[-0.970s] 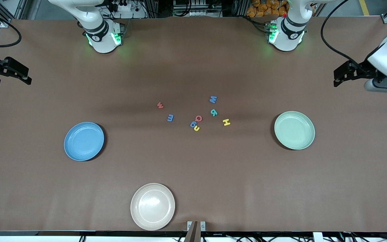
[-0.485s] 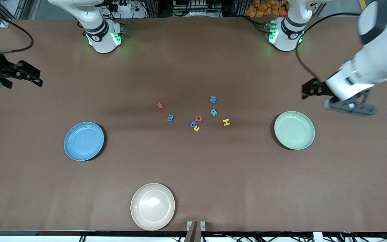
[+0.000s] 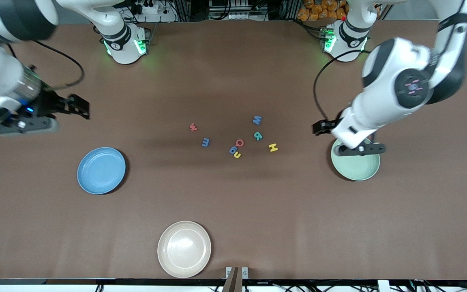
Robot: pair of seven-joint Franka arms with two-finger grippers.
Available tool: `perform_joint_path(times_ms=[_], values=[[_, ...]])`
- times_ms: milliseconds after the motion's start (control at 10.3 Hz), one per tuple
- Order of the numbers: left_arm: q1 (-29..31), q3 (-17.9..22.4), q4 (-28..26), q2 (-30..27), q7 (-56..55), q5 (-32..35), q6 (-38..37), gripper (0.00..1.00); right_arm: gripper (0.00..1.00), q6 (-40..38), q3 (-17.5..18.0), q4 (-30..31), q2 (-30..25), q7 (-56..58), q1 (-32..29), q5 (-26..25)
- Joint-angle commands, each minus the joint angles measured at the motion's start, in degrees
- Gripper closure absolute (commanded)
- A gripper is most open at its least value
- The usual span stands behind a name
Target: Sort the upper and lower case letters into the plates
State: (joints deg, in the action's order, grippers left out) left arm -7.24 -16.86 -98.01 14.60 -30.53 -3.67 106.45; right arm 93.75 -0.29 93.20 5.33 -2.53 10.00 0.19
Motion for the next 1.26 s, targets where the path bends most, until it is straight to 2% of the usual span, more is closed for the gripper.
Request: perform_joint_path(times_ms=[0, 194, 485, 776, 1067, 1164], values=[[-4.17, 0.08, -7.86, -0.72, -10.74, -0.64, 9.88, 0.00, 0.00, 2.65, -0.24, -0.48, 3.88, -0.81, 1.51, 0.95], [-8.30, 0.16, -9.83, 2.78, -19.08, 1.28, 16.05, 0.00, 0.00, 3.98, -0.24, -0.48, 6.87, -0.89, 2.65, 0.95], [-13.23, 0.08, -9.57, 9.55, -31.15, 13.39, 20.98, 0.00, 0.00, 6.34, -0.24, -0.39, 10.74, -1.07, 3.71, 0.95], [-13.42, 0.16, -9.83, 14.04, -33.63, 15.09, 26.96, 0.00, 0.00, 10.64, -0.24, -0.39, 13.91, -4.22, 6.60, 0.95], [-13.07, 0.08, -9.83, 17.29, -33.80, 21.67, 30.13, 0.02, 0.00, 13.20, -0.24, -0.65, 16.11, -7.55, 8.10, 0.95], [-13.07, 0.16, -9.92, 17.91, -33.98, 21.95, 30.48, 0.02, 0.00, 13.90, -0.24, -0.83, 16.90, -10.27, 8.89, 0.95]])
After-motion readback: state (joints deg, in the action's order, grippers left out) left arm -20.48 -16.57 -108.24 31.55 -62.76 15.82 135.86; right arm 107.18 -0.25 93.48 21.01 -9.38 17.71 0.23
